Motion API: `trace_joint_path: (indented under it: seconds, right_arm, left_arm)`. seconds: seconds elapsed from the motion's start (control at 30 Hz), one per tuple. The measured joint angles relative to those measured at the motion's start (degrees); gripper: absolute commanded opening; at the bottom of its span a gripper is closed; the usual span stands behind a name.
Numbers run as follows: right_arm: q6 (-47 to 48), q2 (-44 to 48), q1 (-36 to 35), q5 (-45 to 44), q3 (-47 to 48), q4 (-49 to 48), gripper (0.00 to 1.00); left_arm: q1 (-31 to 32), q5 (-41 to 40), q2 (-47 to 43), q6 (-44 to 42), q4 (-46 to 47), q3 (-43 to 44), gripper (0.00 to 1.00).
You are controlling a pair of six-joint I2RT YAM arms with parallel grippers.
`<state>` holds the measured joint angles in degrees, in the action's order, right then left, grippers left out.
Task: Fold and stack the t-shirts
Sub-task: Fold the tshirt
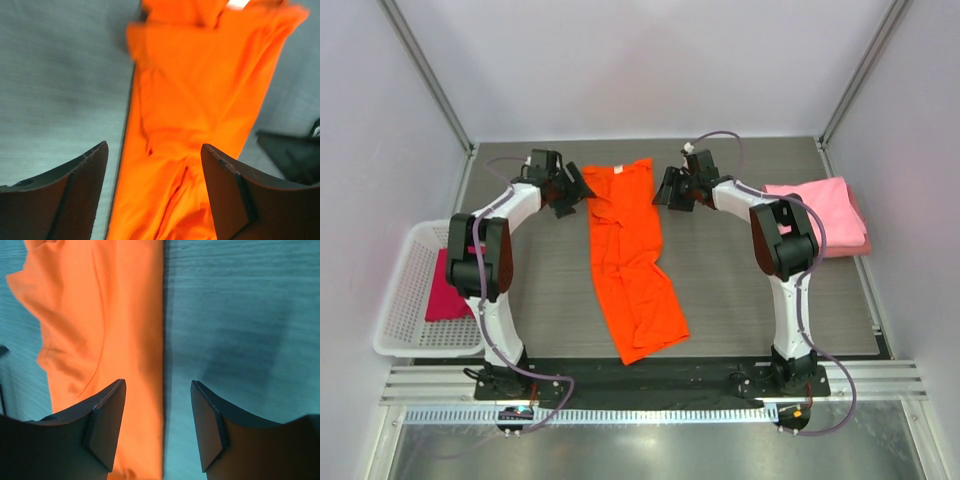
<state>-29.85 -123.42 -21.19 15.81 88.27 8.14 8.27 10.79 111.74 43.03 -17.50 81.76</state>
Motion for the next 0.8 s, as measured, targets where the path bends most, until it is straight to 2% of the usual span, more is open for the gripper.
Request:
trace_joint_path:
  seconds: [0.17,0.27,0.37,0.4,0.47,0.5,0.6,0.7,0.73,0.77,0.8]
  right_arm:
    - [-1.2,-6.4,1.5,5.2,5.1,-3.8,0.56]
    - [-2.9,-9.8,2.0,8.5,7.8,-7.1,0.48]
    - [-4.4,-13.4,2.1,10.9,11.5,-9.3,0.35]
    - [-5.0,-14.6,2.1,11.5,12.9,-9.5,0.18]
    - [-6.1,-17.2,2.5,12.0,15.8,-9.8,0.03]
    - [-7.0,-18.5,2.7,12.4,17.1,-10.2,0.01]
    - [-9.2,-20.5,3.6,12.5,19.7,-11.2,0.01]
    - [-11.1,-22.1,5.7,11.9,21.8,-12.0,0.01]
    - [-11.6,-23.0,6.5,11.8,23.1,-12.2,0.06]
    - [-12.3,-24.0,7.4,11.7,24.7,-12.0,0.16]
    - [-12.8,-25.6,8.4,11.6,27.3,-11.9,0.36]
  left_arm:
    - [0.6,2.2,-0.9,0.2,1.8,-7.6,0.68]
    - [1.0,2.8,-0.7,0.3,2.2,-8.8,0.62]
    - [1.4,3.7,0.6,0.6,4.3,-8.3,0.56]
    - [1.5,3.9,1.4,0.8,4.4,-7.7,0.52]
    - [1.6,4.3,4.2,1.6,5.3,-5.6,0.33]
    - [1.6,4.9,5.9,2.1,5.6,-3.9,0.23]
    - [1.6,6.1,12.7,2.8,6.0,4.4,0.17]
    - [1.7,7.3,20.5,3.6,6.4,15.4,0.17]
    - [1.7,7.5,22.5,3.8,6.5,18.6,0.18]
    - [1.7,7.8,24.7,4.2,6.6,21.7,0.22]
    - [1.8,8.2,26.3,4.5,6.6,24.0,0.32]
